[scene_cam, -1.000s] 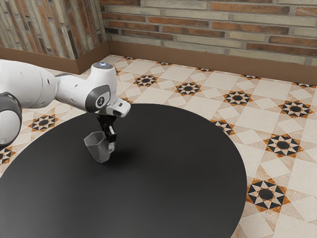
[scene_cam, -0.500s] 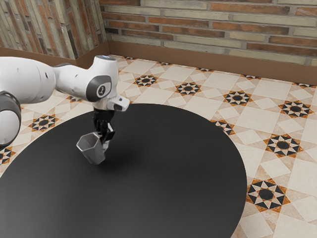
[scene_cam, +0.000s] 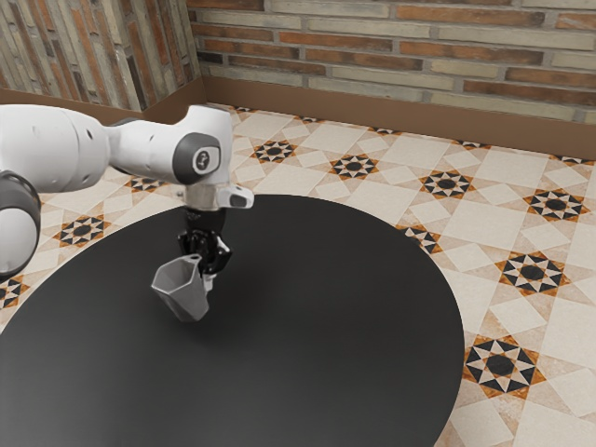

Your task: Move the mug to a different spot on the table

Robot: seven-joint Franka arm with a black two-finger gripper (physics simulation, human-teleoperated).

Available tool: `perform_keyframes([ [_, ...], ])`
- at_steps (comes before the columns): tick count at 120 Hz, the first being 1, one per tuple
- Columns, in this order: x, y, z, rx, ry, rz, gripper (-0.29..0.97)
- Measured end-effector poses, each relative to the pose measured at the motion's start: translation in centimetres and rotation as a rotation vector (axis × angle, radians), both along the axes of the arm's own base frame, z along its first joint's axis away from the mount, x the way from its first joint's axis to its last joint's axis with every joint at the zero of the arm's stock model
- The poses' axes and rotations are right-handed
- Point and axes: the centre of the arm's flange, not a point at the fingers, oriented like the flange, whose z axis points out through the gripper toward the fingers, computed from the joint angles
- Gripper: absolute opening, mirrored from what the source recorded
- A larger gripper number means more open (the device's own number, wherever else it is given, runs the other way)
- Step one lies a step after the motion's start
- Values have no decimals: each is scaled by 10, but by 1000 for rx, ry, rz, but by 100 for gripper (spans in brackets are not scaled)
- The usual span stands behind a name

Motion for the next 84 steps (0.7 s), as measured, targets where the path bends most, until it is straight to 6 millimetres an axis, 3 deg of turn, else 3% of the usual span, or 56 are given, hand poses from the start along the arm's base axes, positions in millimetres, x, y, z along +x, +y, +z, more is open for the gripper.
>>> perform_keyframes([
  [26,2,-25,-4,30,50,93,-5],
  [84,3,-56,-16,95,68,247,-4],
])
